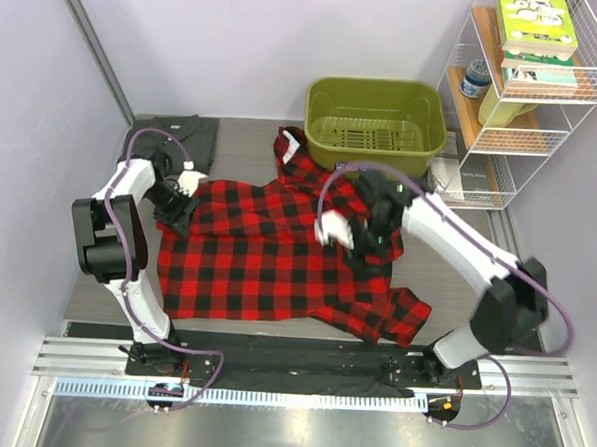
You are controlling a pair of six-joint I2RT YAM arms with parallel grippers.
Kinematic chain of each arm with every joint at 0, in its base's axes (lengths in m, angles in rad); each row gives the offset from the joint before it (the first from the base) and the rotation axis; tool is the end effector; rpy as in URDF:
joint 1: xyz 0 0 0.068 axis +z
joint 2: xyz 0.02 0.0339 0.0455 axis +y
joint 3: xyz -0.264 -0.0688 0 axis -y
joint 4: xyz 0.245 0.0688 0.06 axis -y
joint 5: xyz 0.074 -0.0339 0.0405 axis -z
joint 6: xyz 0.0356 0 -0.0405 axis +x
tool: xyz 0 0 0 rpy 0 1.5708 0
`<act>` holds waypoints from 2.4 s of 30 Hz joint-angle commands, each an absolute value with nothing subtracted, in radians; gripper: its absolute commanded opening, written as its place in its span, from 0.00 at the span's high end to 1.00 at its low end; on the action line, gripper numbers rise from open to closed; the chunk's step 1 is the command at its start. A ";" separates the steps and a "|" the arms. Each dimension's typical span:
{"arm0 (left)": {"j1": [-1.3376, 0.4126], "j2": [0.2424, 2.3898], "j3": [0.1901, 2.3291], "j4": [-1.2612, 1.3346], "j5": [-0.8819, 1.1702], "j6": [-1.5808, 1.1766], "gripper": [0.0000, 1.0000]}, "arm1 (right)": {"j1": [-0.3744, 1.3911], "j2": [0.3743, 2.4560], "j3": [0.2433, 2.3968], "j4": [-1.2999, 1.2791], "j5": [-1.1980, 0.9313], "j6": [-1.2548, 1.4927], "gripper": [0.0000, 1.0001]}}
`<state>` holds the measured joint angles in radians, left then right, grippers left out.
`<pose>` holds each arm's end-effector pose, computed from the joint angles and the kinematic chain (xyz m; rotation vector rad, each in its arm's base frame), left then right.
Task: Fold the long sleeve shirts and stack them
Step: Flatten the shirt out
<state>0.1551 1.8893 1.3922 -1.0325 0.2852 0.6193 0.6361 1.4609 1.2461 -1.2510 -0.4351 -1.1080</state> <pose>0.3484 0.0443 0.1921 0.6925 2.8914 -0.3721 0.1957 0.1632 0.2766 -2.2282 1.8283 0.5840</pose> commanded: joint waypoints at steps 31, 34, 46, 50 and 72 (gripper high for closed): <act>0.189 1.655 0.990 -1.069 0.118 0.913 0.51 | 0.669 1.818 1.129 -1.000 -0.242 -0.896 0.42; 0.198 1.594 0.902 -1.106 0.045 0.957 0.57 | 0.709 1.787 1.106 -1.032 -0.261 -0.891 0.41; 0.258 1.592 1.182 -1.295 0.287 0.913 0.59 | 0.502 1.801 1.431 -1.186 -0.440 -0.804 0.40; 0.213 1.707 1.278 -1.203 0.318 0.810 0.58 | 0.442 1.887 1.543 -1.102 -0.373 -0.732 0.46; 0.287 1.617 0.956 -1.124 0.066 0.989 0.49 | 0.425 1.810 1.242 -0.995 -0.213 -0.704 0.52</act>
